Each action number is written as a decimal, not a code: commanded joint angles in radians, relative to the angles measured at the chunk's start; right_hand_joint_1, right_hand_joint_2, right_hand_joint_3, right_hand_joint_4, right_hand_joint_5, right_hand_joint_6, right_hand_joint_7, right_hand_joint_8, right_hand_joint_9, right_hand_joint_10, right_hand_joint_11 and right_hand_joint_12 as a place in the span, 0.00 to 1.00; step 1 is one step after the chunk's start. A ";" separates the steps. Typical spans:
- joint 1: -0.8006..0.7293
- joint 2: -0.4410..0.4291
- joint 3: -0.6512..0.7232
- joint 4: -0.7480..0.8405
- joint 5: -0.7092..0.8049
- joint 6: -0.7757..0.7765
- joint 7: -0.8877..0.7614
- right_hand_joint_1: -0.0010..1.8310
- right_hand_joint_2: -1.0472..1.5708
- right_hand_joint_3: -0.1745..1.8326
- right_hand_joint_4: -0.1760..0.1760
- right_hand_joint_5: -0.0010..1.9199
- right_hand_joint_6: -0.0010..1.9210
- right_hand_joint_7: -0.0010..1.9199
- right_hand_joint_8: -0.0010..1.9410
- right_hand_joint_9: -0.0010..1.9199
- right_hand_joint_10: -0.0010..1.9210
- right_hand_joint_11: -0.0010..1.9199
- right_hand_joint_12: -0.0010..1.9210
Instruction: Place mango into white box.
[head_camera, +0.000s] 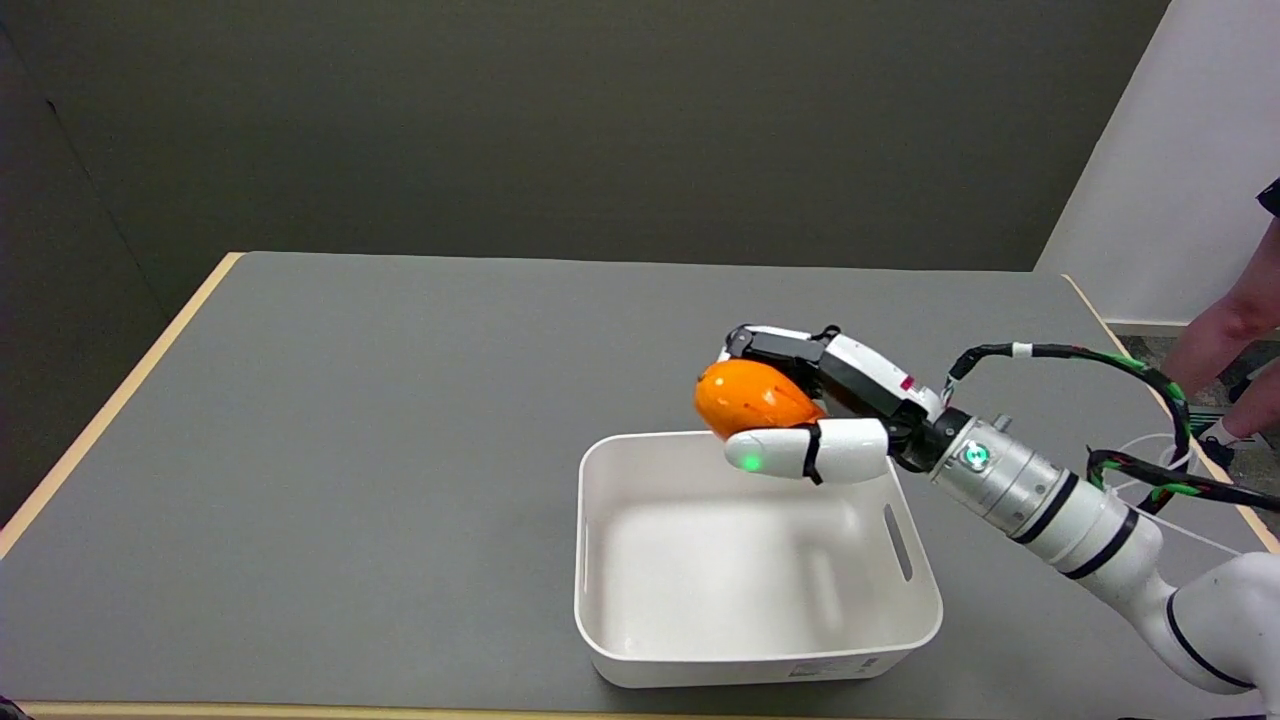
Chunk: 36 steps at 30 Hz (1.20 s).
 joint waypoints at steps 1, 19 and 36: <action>-0.077 -0.051 -0.001 -0.033 -0.208 0.263 -0.218 0.64 0.80 0.33 0.00 0.34 0.80 0.37 0.81 0.50 1.00 0.41 1.00; -0.242 -0.214 0.189 -0.036 0.257 -0.047 -0.553 0.65 0.80 0.33 0.00 0.35 0.79 0.38 0.80 0.50 1.00 0.43 1.00; -0.234 -0.209 0.103 0.032 0.256 -0.264 -0.499 0.65 0.80 0.33 0.00 0.35 0.79 0.38 0.80 0.50 1.00 0.45 1.00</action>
